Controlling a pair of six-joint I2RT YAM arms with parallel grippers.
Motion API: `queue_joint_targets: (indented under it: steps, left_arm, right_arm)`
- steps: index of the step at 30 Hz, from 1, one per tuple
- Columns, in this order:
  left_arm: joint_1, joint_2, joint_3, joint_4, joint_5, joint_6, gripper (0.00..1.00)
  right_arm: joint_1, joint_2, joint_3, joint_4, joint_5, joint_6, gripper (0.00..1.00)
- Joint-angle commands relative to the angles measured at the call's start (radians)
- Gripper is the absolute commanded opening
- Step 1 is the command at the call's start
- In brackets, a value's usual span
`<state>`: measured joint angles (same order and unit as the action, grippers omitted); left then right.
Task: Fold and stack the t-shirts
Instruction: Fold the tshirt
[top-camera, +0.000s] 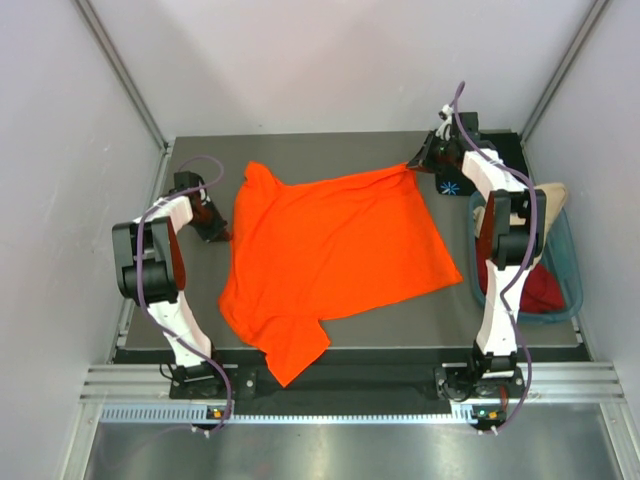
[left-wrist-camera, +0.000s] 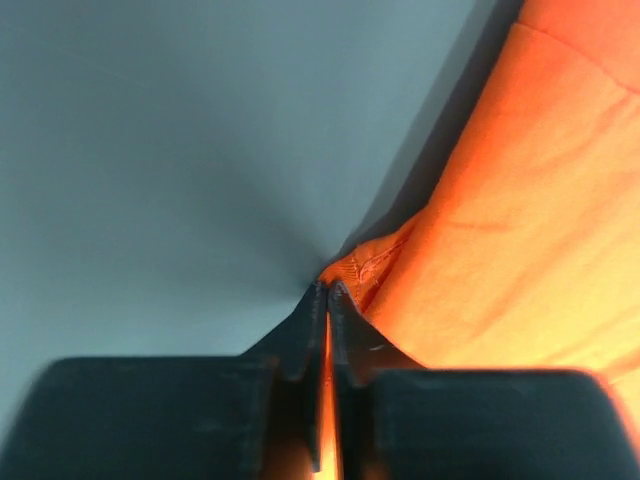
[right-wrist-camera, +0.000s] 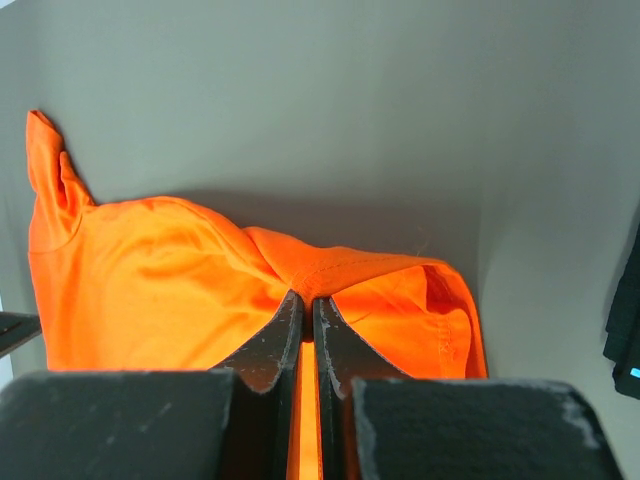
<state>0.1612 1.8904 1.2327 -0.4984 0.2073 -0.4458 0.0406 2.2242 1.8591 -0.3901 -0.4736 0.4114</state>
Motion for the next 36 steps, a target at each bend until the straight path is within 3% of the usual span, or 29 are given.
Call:
queue_joint_targets:
  steps: [1,4,6,12,18,25,26,29,36]
  left_arm:
    - [0.009,0.015,0.034,-0.017,-0.049,0.016,0.00]
    - [0.023,-0.023,0.037,-0.075,-0.187,0.001,0.00]
    - [0.043,-0.086,0.025,-0.107,-0.372,-0.017,0.00]
    - [0.130,-0.183,0.021,-0.150,-0.535,-0.048,0.00]
    - [0.176,-0.224,-0.044,-0.164,-0.545,-0.080,0.00]
    - [0.178,-0.220,-0.052,-0.163,-0.396,-0.062,0.00]
    - [0.176,-0.246,-0.055,-0.138,-0.382,-0.048,0.14]
    - [0.163,-0.299,-0.036,-0.092,-0.353,-0.016,0.46]
    - [0.009,-0.280,0.097,0.123,-0.304,0.051,0.57]
  right_arm:
    - [-0.018,-0.046,0.041,0.031,-0.008,-0.014,0.00]
    - [-0.016,-0.046,0.037,0.031,-0.007,-0.008,0.00]
    - [-0.016,-0.052,0.029,0.036,0.004,-0.005,0.00]
    - [-0.016,-0.066,-0.012,0.054,0.030,0.006,0.00]
    - [-0.018,-0.069,-0.017,0.056,0.036,0.017,0.00]
    - [-0.013,-0.104,-0.086,0.056,0.023,0.017,0.00]
    - [-0.008,-0.113,-0.103,0.059,0.023,0.014,0.00]
    - [-0.007,-0.141,-0.161,0.071,0.023,0.003,0.00]
    - [-0.007,-0.152,-0.170,0.039,0.018,-0.025,0.00]
